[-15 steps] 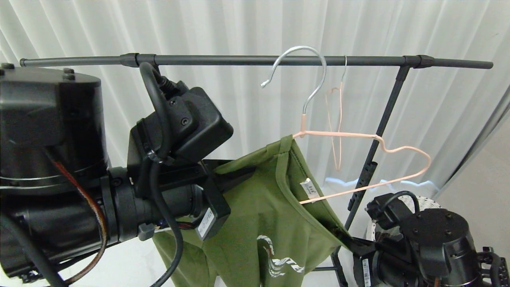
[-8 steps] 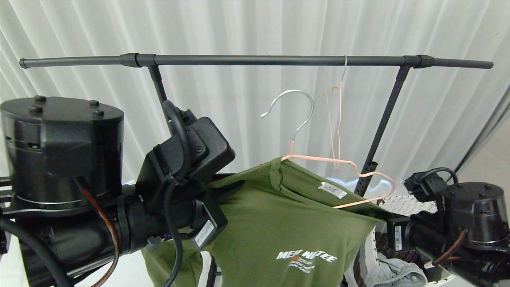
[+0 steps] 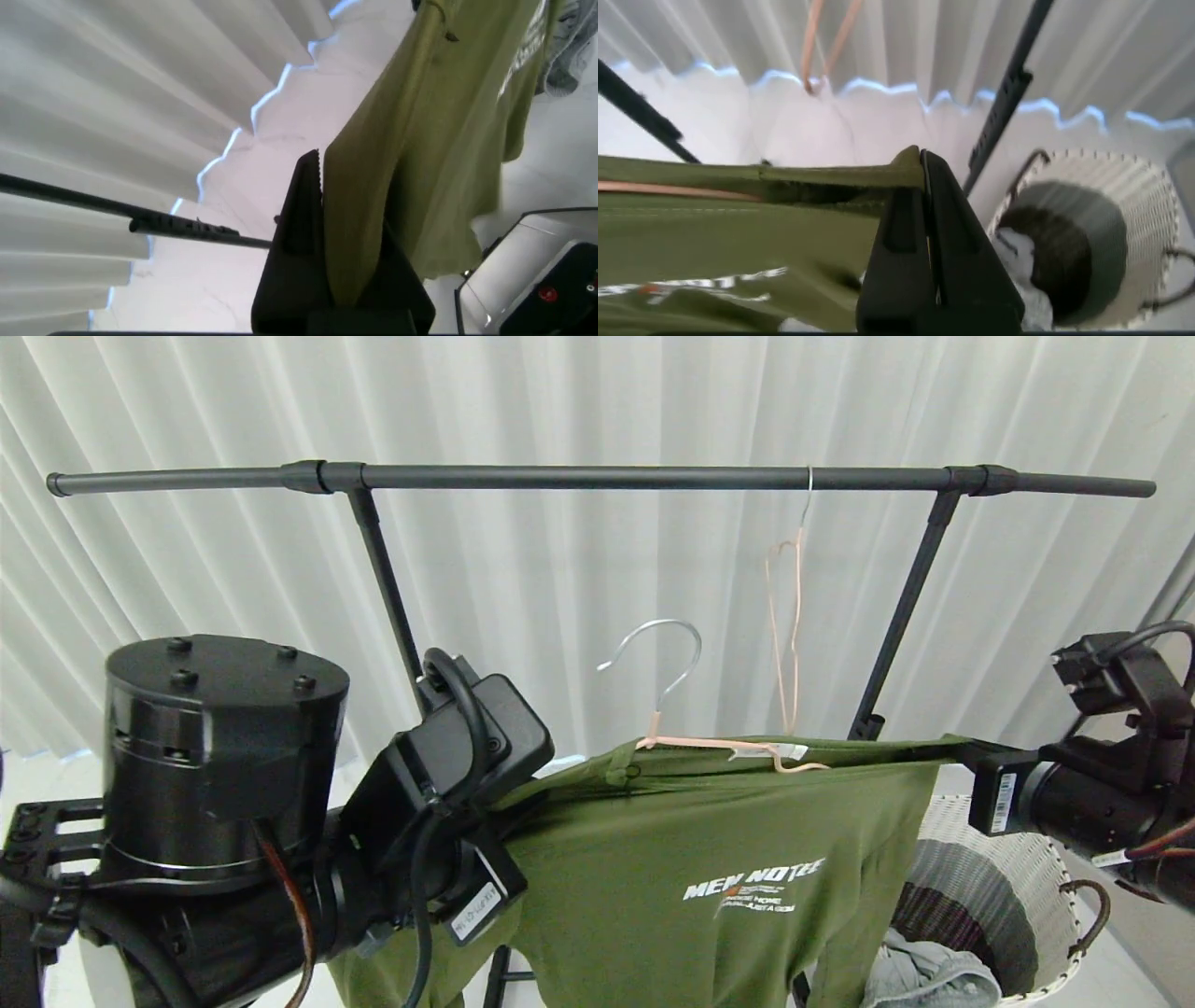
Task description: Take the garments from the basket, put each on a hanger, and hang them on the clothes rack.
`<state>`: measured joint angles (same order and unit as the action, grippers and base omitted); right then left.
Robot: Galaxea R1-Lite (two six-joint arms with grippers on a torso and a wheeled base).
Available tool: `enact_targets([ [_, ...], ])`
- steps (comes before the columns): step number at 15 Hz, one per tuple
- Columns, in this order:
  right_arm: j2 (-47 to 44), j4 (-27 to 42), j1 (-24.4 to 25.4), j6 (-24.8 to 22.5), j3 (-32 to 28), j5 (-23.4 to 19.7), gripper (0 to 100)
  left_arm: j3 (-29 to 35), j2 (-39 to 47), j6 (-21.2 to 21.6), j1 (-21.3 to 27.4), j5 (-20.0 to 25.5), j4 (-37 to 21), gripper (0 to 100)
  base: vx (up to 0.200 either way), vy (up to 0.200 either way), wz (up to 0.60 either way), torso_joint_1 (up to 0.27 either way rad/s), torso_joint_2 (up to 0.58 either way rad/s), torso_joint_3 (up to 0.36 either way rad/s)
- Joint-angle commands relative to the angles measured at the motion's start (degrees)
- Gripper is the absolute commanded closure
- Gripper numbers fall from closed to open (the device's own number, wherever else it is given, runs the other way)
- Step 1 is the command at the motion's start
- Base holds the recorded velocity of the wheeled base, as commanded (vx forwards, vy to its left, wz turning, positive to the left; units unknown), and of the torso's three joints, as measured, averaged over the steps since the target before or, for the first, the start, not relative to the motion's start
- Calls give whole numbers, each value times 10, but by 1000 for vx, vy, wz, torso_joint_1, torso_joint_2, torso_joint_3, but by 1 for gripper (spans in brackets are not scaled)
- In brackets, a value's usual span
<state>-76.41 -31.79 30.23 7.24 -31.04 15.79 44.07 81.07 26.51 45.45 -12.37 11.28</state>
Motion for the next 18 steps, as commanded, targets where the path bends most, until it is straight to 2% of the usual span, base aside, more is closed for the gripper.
enact_targets([
  [1, 35, 3, 11, -17, -11, -16, 100, 5, 18, -4, 0, -11, 1, 100, 0, 0, 0, 0, 0, 0],
  [3, 72, 41, 33, -42, -10, -24, 100, 8, 22, -10, 1, -15, 1, 100, 0, 0, 0, 0, 0, 0],
  [4, 108, 95, 62, -50, -10, -25, 100, 10, 21, -18, 1, -15, 1, 100, 0, 0, 0, 0, 0, 0],
  [5, 130, 129, 83, -50, -8, -25, 0, 10, 20, -26, 1, -15, 3, 100, 0, 0, 0, 0, 0, 0],
  [7, 155, 161, 102, -50, -3, -25, 0, 8, 22, -38, 2, -12, 32, 100, 0, 0, 0, 0, 0, 0],
  [9, 156, 161, 102, -56, -3, -29, 0, 8, 27, -39, 3, -6, 48, 100, 0, 0, 0, 0, 0, 0],
  [10, 157, 161, 101, -63, -5, -44, 0, 7, 26, -38, 3, 7, 49, 100, 0, 0, 0, 0, 0, 0],
  [11, 159, 162, 98, -77, -7, -73, 0, 5, 25, -37, 3, 24, 49, 100, 0, 0, 0, 0, 0, 0],
  [13, 156, 180, 76, -136, -23, -137, 0, 2, 22, -33, 3, 49, 49, 100, 0, 0, 0, 0, 0, 0],
  [15, 144, 259, 34, -210, -84, -233, 0, 2, 21, -31, 4, 58, 50, 100, 0, 0, 0, 0, 0, 0],
  [16, 128, 307, 18, -249, -123, -269, 0, 2, 21, -30, 8, 67, 50, 100, 0, 0, 0, 0, 0, 0],
  [18, 88, 360, 10, -308, -177, -327, 0, 2, 20, -24, 15, 75, 50, 100, 0, 0, 0, 0, 0, 0],
])
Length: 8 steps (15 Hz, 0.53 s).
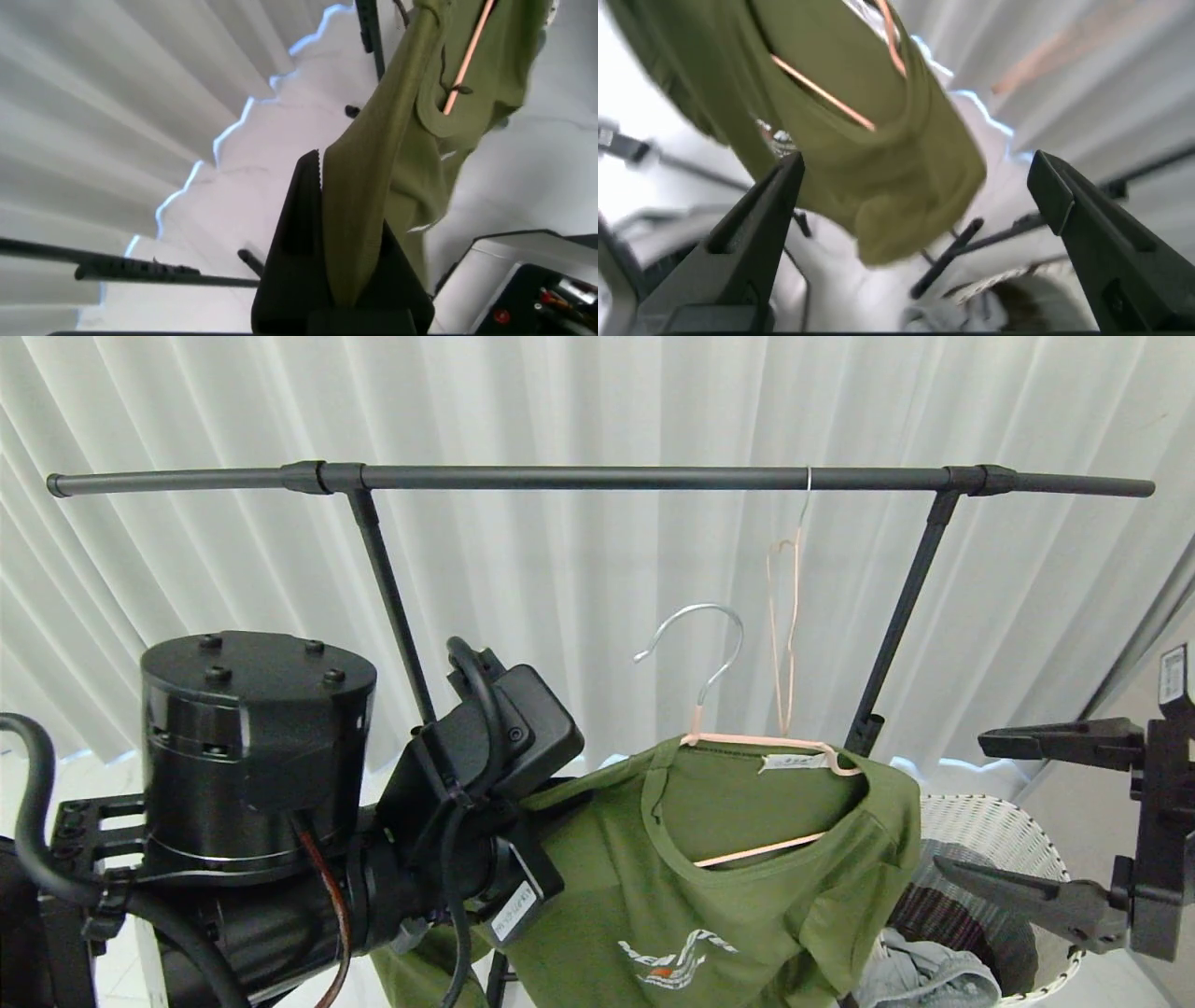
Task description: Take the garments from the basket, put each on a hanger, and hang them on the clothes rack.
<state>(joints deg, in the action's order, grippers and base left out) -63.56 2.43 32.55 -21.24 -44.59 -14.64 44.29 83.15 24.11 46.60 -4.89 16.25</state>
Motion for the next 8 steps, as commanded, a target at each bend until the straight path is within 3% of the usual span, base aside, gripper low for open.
enact_targets([
  [1, -62, 25, -13, -48, -58, -41, 0, 0, -2, 7, 4, 2, 0, 100, 0, 0, 0, 0, 0, 0],
  [4, -133, 41, -5, -118, -98, -100, 0, 0, -9, 19, 10, 23, 0, 100, 0, 0, 0, 0, 0, 0],
  [8, -180, 76, 49, -124, -132, -116, 0, 1, -12, 35, 32, 26, 1, 100, 0, 0, 0, 0, 0, 0],
])
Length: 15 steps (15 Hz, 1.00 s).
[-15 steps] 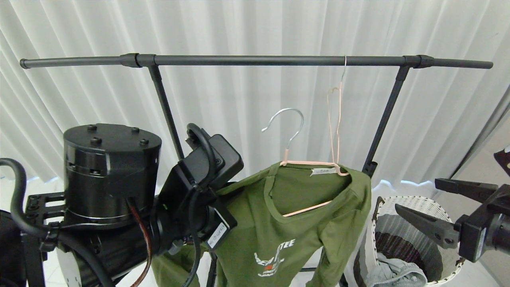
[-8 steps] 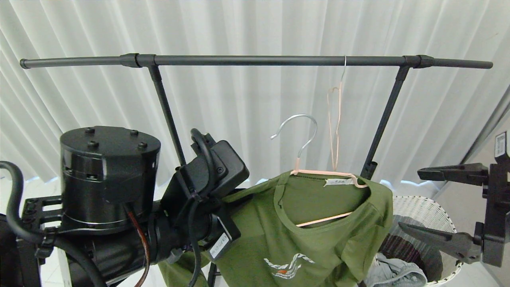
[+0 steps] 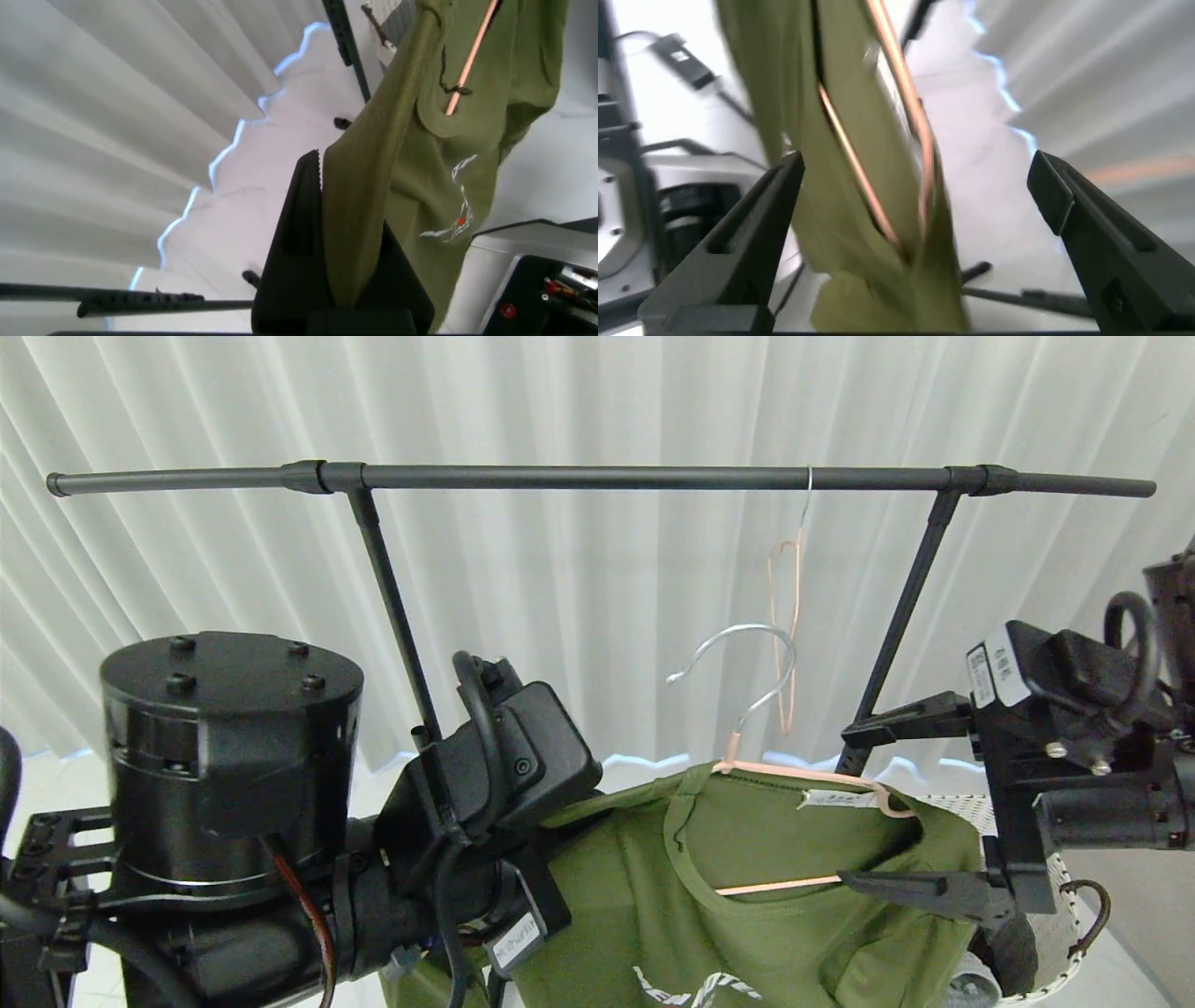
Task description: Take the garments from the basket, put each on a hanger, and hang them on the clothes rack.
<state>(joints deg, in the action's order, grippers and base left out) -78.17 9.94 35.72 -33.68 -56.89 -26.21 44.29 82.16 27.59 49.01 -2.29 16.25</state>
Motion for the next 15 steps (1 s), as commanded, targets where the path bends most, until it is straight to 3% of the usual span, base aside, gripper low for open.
enact_targets([
  [1, -42, 0, 23, 0, -9, -2, 0, 0, -2, 0, 13, 0, 0, 100, 0, 0, 0, 0, 0, 0],
  [11, -59, 0, 29, 4, -19, -9, 0, 0, -3, 0, 13, 0, 0, 100, 0, 0, 0, 0, 0, 0],
  [12, -59, -1, 29, 3, -18, -8, 100, 0, -3, 0, 13, 0, 1, 100, 0, 0, 0, 0, 0, 0],
  [15, -59, -2, 29, 3, -18, -4, 100, 0, -3, 0, 13, 0, 0, 100, 0, 0, 0, 0, 0, 0],
])
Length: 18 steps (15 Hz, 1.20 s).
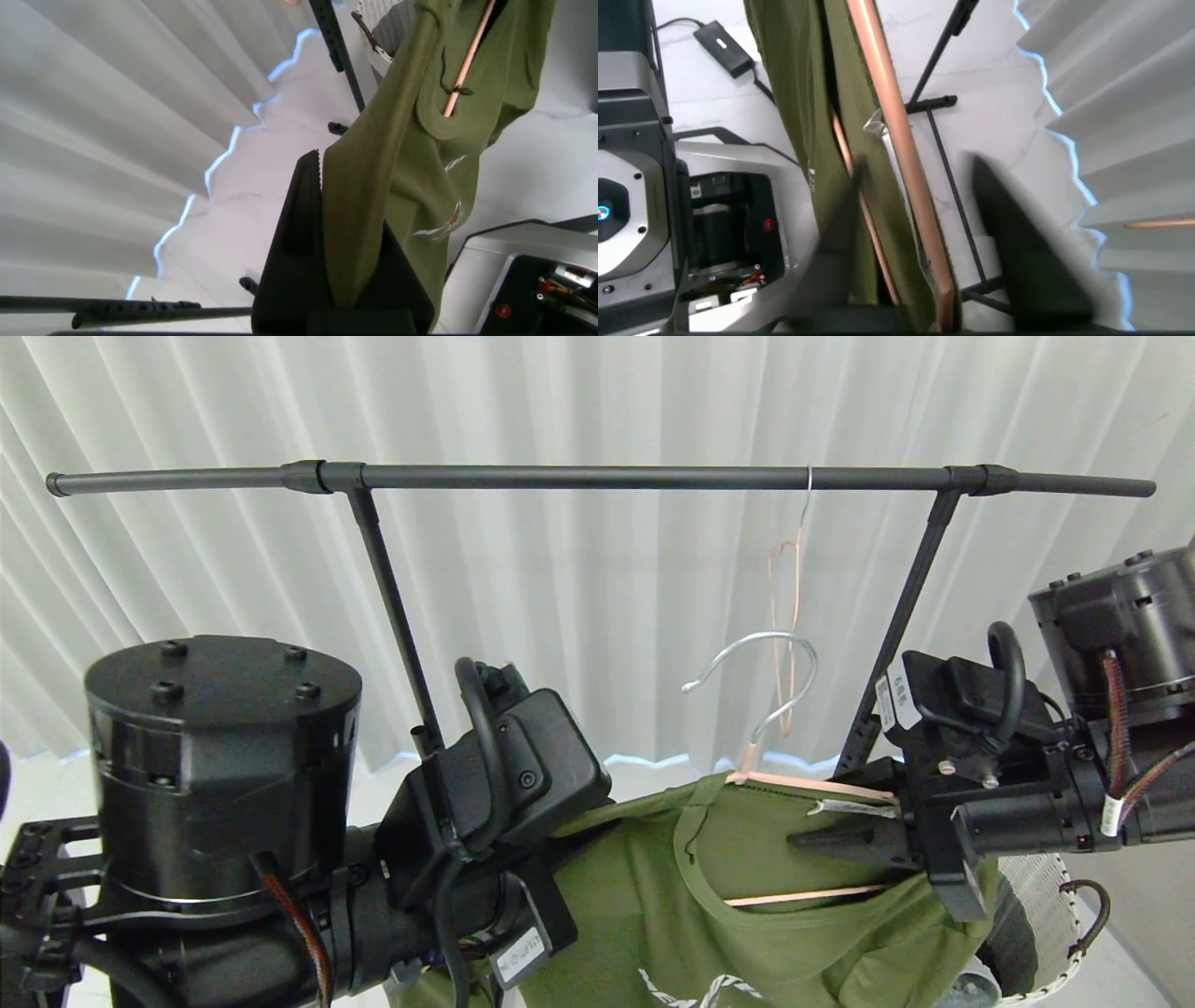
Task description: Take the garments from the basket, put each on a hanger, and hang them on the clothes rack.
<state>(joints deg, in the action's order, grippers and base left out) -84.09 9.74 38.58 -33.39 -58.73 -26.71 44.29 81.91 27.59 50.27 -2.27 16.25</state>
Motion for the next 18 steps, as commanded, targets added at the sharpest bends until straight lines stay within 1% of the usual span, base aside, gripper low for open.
enact_targets([
  [1, 1, 0, -1, -2, 1, 2, 100, 0, 1, 0, 0, 0, 1, 100, 0, 0, 0, 0, 0, 0],
  [6, 5, -1, 0, -4, 1, 4, 100, -1, -1, 1, 1, -1, 0, 100, 0, 0, 0, 0, 0, 0],
  [7, 9, -2, 0, -4, 1, 4, 100, -1, -1, 1, 1, -1, 0, 0, 0, 0, 0, 0, 0, 0],
  [10, 31, -1, -2, -34, 3, 4, 100, -9, -6, 0, -2, -4, 1, 0, 0, 0, 0, 0, 0, 0],
  [12, 46, 0, -5, -35, 8, 10, 100, -23, -23, -1, -2, -4, 5, 0, 0, 0, 0, 0, 0, 0],
  [14, 58, -1, -21, -36, 16, 12, 100, -39, -39, -4, -9, -5, 14, 0, 0, 0, 0, 0, 0, 0],
  [15, 67, -1, -36, -36, 25, 11, 100, -55, -53, -4, -29, -5, 23, 0, 0, 0, 0, 0, 0, 0],
  [18, 81, -1, -63, -35, 35, 11, 100, -103, -94, -1, -62, -6, 29, 0, 0, 0, 0, 0, 0, 0],
])
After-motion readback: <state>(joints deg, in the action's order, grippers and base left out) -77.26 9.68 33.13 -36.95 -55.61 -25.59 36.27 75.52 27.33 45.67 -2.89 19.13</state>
